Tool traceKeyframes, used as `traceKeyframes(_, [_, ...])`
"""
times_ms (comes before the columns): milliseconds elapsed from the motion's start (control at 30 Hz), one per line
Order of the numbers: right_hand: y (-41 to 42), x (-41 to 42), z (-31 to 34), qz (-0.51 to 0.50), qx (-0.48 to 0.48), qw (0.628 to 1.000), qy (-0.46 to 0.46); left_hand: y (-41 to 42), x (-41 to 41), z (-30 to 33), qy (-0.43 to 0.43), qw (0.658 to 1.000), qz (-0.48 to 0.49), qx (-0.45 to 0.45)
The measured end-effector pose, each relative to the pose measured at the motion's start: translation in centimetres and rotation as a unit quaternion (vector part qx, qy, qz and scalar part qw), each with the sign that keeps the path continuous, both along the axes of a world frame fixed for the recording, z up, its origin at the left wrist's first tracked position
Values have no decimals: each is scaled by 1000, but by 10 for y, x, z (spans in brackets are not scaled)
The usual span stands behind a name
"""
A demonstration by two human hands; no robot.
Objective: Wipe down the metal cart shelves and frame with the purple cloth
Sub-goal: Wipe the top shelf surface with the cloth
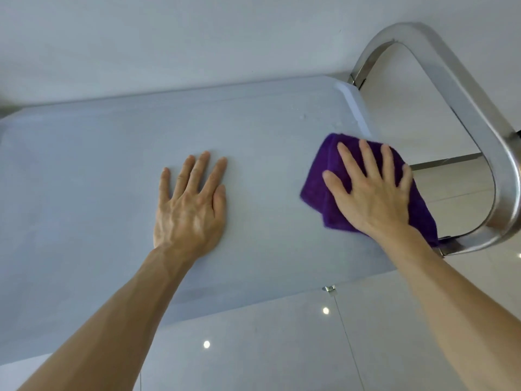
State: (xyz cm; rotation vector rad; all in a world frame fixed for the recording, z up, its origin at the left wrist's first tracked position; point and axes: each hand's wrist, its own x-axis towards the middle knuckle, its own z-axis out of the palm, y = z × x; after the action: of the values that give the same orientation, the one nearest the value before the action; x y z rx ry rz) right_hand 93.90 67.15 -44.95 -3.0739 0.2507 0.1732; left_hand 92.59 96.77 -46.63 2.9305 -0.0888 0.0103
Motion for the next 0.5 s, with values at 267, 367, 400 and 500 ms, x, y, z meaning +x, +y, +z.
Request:
traceKeyframes(267, [96, -19, -4, 175, 24, 983, -38, 0, 0, 3, -6, 1000, -8, -4])
traceKeyframes(367, [73, -50, -6, 260, 27, 965, -30, 0, 0, 4, -5, 1000, -9, -8])
traceKeyframes(400, [60, -53, -5, 264, 28, 964, -24, 0, 1, 4, -3, 1000, -7, -11])
traceKeyframes(500, [21, -35, 0, 197, 7, 980, -19, 0, 1, 4, 2, 1000, -6, -12])
